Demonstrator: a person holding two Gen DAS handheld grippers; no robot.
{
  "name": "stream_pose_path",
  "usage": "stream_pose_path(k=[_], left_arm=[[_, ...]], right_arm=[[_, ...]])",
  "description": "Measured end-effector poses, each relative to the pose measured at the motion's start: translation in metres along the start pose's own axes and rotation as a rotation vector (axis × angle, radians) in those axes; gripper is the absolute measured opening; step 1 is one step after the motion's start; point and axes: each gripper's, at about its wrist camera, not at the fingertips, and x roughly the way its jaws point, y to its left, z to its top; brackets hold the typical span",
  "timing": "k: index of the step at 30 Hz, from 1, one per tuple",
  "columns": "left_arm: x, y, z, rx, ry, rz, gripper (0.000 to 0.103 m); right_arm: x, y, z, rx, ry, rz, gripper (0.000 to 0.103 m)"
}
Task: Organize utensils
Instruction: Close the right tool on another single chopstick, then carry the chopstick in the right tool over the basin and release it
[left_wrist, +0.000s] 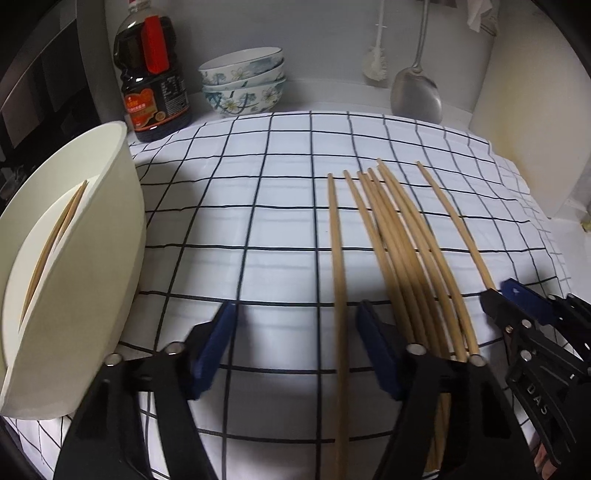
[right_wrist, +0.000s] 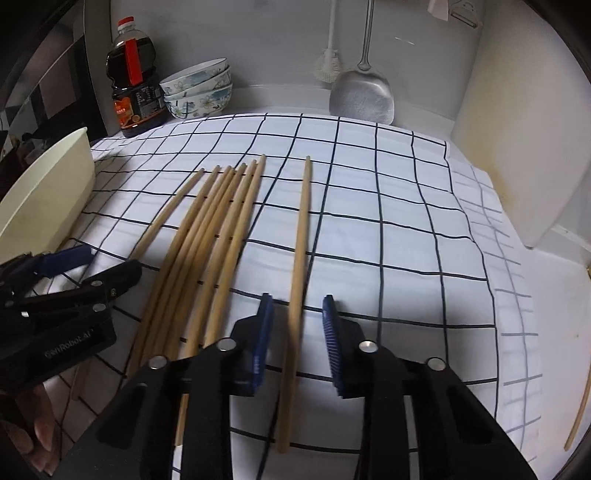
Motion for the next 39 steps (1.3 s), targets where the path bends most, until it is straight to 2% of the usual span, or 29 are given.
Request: stream_pose_path(k=[1, 2, 3, 5, 16, 28, 33, 36, 39], left_arm=[[-0.002, -0.002, -0.001, 0.006, -0.005, -0.005, 0.045], [-0.003, -0.003, -0.002, 0.01, -0.008, -0.012, 0.035], [-0.005, -0.005, -0.003, 0.012, -0.01, -0.015, 0.03], [-0.006, -0.005, -0.004, 0.011, -0.01, -0.029, 0.007], [-0.018, 0.007, -0.013, -0.04, -0.002, -0.131, 0.007], [-0.079, 0.033, 0.008, -0.061, -0.093, -0.24, 0.007], [-0.109, 0.064, 0.019, -0.081, -0.146, -0.249, 0.007], [-0.128, 0.092, 0.027, -0.101, -0.189, -0.222, 0.007], [-0.14, 0.124, 0.031, -0.118, -0.217, -0.186, 0.007]], right_arm=[[0.0, -0.001, 0.0, 0.005, 0.0, 0.001, 0.012], [0.0, -0.003, 0.0, 0.016, 0.001, -0.004, 0.006], [-0.001, -0.007, 0.001, 0.036, 0.002, 0.009, 0.006], [-0.001, -0.014, 0.0, 0.076, 0.002, 0.044, 0.006], [-0.015, -0.03, 0.001, 0.177, -0.036, 0.125, 0.006], [-0.05, -0.023, 0.011, 0.214, -0.112, 0.227, 0.006], [-0.072, -0.002, 0.02, 0.202, -0.156, 0.278, 0.006], [-0.081, 0.02, 0.028, 0.183, -0.177, 0.312, 0.006], [-0.087, 0.057, 0.043, 0.156, -0.193, 0.383, 0.006]])
